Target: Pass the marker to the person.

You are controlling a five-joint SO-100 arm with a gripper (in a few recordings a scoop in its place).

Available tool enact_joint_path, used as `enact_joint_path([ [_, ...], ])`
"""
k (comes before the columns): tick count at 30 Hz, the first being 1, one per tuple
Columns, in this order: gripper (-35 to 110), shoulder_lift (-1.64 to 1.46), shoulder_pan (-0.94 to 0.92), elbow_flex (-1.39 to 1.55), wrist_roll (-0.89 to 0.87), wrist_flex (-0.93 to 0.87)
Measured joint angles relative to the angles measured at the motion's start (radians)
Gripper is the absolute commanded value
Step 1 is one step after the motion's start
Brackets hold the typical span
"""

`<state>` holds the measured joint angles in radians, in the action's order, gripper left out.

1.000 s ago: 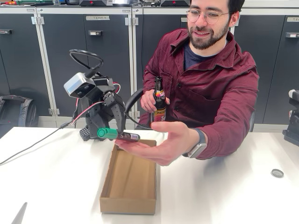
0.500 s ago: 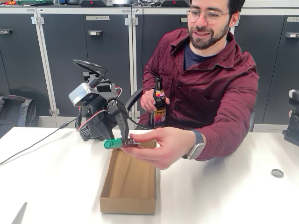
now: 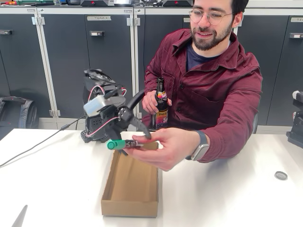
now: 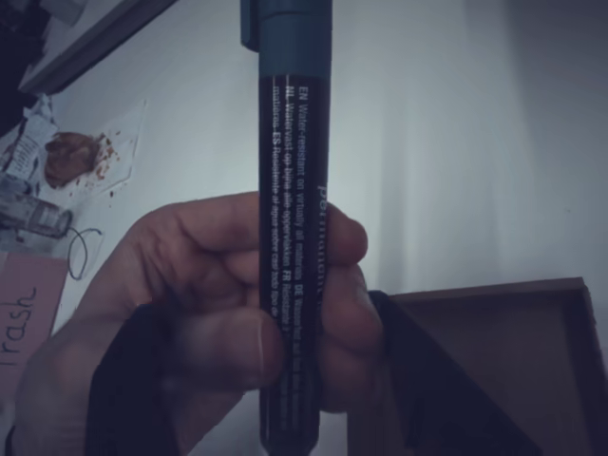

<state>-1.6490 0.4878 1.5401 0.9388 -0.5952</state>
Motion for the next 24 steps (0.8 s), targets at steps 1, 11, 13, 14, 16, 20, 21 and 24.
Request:
enact_joint_path([
  [1,47,-0.034,0.015,0.026,0.000,-0.014],
  [11,42,-0.299,0.173,0.178,0.015,-0.081],
  [13,41,-0.342,0.158,0.201,0.034,-0.091],
  [14,41,-0.362,0.152,0.206,0.048,-0.104],
  [16,41,-0.408,0.138,0.212,0.078,-0.156],
  [20,42,-0.497,0.107,0.206,0.118,-0.351],
  [21,42,-0.509,0.086,0.190,0.120,-0.411],
  [24,42,-0.548,0.061,0.152,0.121,-0.563],
])
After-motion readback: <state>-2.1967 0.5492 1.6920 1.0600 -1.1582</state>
